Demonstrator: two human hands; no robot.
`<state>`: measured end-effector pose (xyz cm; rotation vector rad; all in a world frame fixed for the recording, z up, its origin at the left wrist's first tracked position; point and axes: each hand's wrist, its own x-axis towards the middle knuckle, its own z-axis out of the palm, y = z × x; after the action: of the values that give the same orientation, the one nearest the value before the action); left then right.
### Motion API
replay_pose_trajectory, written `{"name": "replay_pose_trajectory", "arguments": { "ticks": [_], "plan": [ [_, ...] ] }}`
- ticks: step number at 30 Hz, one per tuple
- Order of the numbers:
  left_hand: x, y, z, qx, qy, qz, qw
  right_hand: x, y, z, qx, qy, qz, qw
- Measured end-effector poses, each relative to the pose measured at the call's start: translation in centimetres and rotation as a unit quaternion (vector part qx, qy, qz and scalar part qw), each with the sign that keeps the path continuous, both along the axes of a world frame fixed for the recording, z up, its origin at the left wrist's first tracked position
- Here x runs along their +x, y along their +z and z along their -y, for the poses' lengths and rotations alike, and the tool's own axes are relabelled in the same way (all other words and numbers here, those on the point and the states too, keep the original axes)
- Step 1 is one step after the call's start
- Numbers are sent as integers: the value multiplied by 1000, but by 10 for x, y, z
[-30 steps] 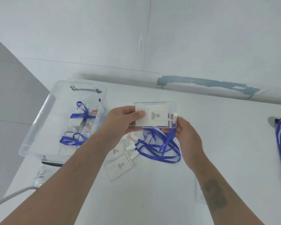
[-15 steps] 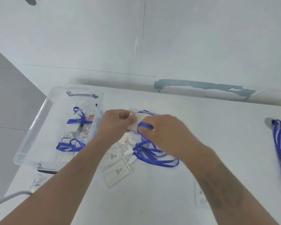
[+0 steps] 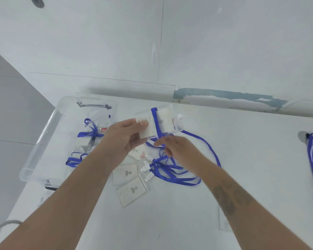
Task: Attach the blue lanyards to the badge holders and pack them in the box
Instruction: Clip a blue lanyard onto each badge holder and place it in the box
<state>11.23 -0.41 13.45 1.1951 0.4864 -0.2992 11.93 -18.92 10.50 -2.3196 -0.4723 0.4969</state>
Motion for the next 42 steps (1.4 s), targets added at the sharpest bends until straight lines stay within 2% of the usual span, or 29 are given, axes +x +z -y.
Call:
{"name": "replay_pose_trajectory", "arguments": {
  "ticks": [1,3,5,7,11,13,16,18,20,23,25,27,30,32,33,35,38,40,42],
  "plan": [
    [3,-2,0,26,21,-1,999,-12,-7,-2,-40,66,53,996],
    [7,-8,0,123,40,-1,992,-24,-3,-6,-87,112,95,985],
    [6,-13,0,233,19,18,972,-23,8,-8,-107,125,106,981],
    [2,-14,-2,291,-22,37,956,-12,29,-6,-116,77,83,987],
    [-7,-14,-6,268,-125,35,955,23,62,7,-86,46,66,993],
    [-12,-13,-6,232,-166,20,958,38,70,11,-24,22,36,999],
    [-17,-10,-9,131,-186,4,974,52,63,18,110,-78,-32,990],
    [-17,-8,-10,46,-148,1,988,48,46,19,162,-152,-82,971],
    [-14,-6,-7,5,-92,-9,996,34,22,15,148,-194,-110,964],
    [-5,-7,-3,-7,1,-24,1000,3,5,0,110,-167,-152,968],
    [0,-11,-2,33,40,-31,998,-17,4,-9,103,-101,-133,981],
    [2,-18,-2,126,37,-28,991,-27,6,-11,28,-30,-71,997],
    [-2,-23,-4,256,4,1,967,-17,25,-3,-83,27,17,996],
    [-7,-22,-5,297,-48,16,954,-5,45,4,-98,41,61,992],
    [-9,-20,-6,294,-86,16,952,2,54,8,-80,40,64,994],
    [-14,-13,-7,251,-170,5,953,16,66,15,1,19,11,1000],
    [-19,-4,-14,122,-246,-7,961,29,69,24,145,-16,-111,983],
    [-21,-1,-15,35,-253,-16,967,27,60,25,232,-42,-199,951],
    [-25,2,-10,-32,-223,-26,974,19,45,18,338,-92,-295,889]
  ]
}}
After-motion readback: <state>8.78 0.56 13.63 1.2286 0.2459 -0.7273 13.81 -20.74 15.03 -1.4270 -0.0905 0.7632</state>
